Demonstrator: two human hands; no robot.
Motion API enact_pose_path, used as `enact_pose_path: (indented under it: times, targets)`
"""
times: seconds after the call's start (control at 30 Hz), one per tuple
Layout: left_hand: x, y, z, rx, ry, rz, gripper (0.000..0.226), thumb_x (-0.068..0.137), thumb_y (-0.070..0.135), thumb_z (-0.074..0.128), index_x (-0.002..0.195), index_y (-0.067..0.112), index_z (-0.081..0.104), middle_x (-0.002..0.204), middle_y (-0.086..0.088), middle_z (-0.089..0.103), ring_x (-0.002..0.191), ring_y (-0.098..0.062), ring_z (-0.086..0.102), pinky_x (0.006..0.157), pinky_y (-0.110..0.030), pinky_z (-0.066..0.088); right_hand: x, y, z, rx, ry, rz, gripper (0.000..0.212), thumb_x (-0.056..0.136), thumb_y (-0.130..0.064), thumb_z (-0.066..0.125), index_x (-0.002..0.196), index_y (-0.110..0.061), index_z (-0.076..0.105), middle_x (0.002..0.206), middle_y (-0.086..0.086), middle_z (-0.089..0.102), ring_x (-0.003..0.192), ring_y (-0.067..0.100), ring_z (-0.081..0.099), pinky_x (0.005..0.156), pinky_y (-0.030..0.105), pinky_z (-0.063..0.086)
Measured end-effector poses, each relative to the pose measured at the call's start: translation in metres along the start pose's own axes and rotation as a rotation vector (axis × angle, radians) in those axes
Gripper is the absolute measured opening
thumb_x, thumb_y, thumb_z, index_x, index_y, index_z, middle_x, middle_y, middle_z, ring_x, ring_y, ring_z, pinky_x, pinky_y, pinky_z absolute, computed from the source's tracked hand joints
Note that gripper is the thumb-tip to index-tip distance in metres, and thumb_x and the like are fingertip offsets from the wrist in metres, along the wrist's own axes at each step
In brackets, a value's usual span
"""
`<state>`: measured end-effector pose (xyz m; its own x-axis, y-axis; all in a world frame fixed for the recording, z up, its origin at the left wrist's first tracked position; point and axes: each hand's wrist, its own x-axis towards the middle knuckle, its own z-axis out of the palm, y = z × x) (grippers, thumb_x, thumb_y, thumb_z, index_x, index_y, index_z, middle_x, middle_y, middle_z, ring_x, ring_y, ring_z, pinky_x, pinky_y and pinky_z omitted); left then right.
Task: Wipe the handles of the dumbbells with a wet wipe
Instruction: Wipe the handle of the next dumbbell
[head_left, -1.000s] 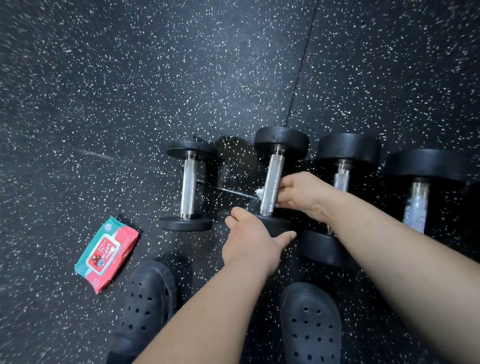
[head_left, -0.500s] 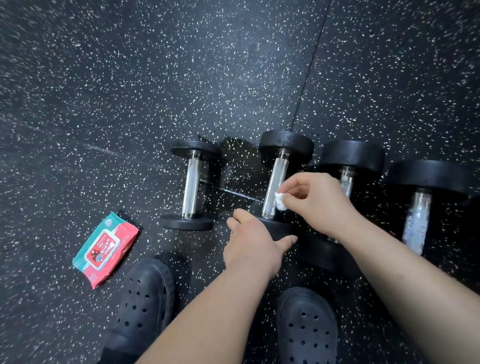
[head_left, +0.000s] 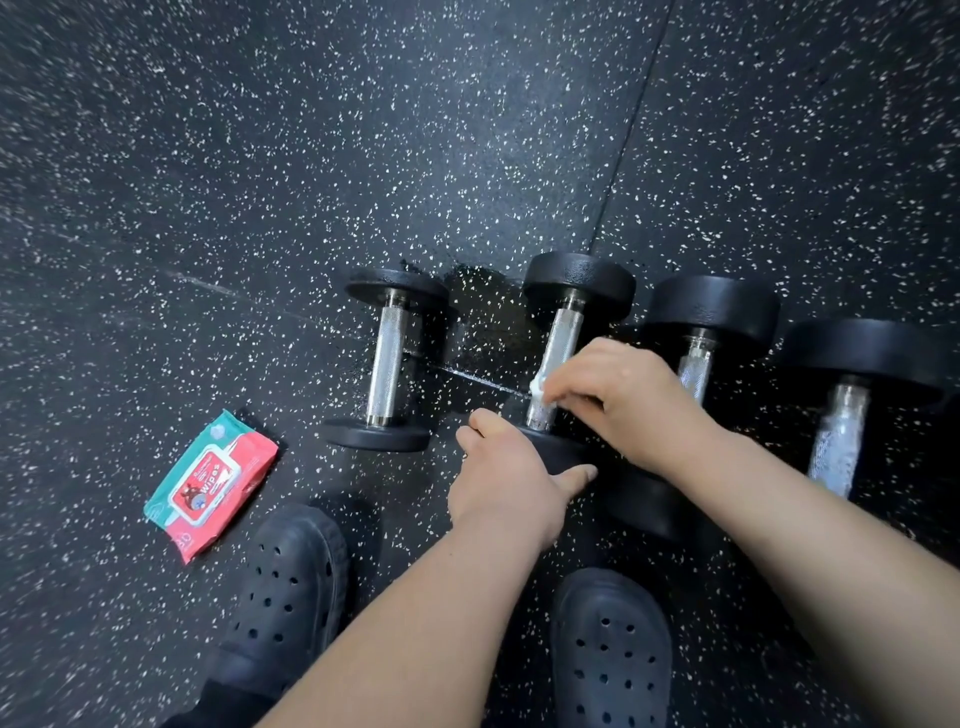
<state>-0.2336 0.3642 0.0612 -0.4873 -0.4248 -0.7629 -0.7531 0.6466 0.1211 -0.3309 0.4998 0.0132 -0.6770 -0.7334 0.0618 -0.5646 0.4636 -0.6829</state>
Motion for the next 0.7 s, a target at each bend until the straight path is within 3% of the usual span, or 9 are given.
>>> enact_pose_path:
  times: [0.1,0.27,0.47,0.53,0.6,0.7]
  targets:
    - [-0.001,-0.001,0.001,-0.003,-0.005,0.002,0.104,0.07,0.073,0.084,0.134,0.013,0.028,0.138,-0.005,0.04,0.116,-0.029,0.063,0.078,-0.041,0.048,-0.007,-0.005,0.005,0.042,-0.077,-0.032,0.029,0.078,0.006,0.082,0.09,-0.021,0.081,0.094,-0.011,0.076,0.092,0.016,0.067,0.081,0.034,0.057]
    - [-0.001,0.0,0.0,-0.002,0.001,0.0,0.104,0.07,0.073,0.084,0.133,0.012,0.029,0.138,-0.005,0.04,0.117,-0.029,0.063,0.076,-0.04,0.045,-0.007,0.0,0.009,0.005,0.081,0.003,0.025,0.085,0.003,0.08,0.093,-0.02,0.081,0.098,-0.013,0.077,0.092,0.016,0.066,0.085,0.024,0.053]
    - [-0.001,-0.001,0.001,-0.007,0.007,0.003,0.104,0.07,0.073,0.084,0.134,0.013,0.028,0.138,-0.005,0.04,0.117,-0.029,0.063,0.081,-0.042,0.049,0.005,-0.008,0.008,-0.131,0.027,-0.075,0.016,0.093,-0.01,0.079,0.1,-0.024,0.08,0.1,-0.012,0.077,0.085,0.022,0.061,0.071,0.033,0.056]
    - [-0.001,-0.001,0.0,-0.011,0.009,0.001,0.107,0.069,0.073,0.084,0.136,0.012,0.028,0.14,-0.005,0.04,0.119,-0.029,0.063,0.083,-0.042,0.051,0.024,-0.011,0.0,-0.3,-0.12,-0.021,0.026,0.094,-0.014,0.077,0.109,-0.036,0.077,0.108,-0.016,0.075,0.091,0.022,0.067,0.07,0.037,0.058]
    - [-0.001,-0.001,-0.001,-0.019,0.004,0.002,0.108,0.069,0.074,0.084,0.137,0.012,0.028,0.14,-0.005,0.04,0.119,-0.028,0.062,0.084,-0.042,0.051,0.044,-0.02,-0.005,-0.452,-0.431,0.044,0.035,0.099,-0.02,0.068,0.122,-0.047,0.068,0.12,-0.018,0.069,0.103,0.019,0.07,0.077,0.038,0.06]
    - [-0.001,-0.001,-0.001,-0.024,-0.001,0.0,0.108,0.068,0.075,0.084,0.136,0.013,0.028,0.139,-0.004,0.04,0.118,-0.028,0.062,0.082,-0.042,0.051,0.072,-0.038,-0.012,-0.471,-0.685,0.074,0.03,0.103,-0.026,0.056,0.119,-0.048,0.068,0.105,-0.013,0.066,0.102,0.021,0.068,0.075,0.034,0.055]
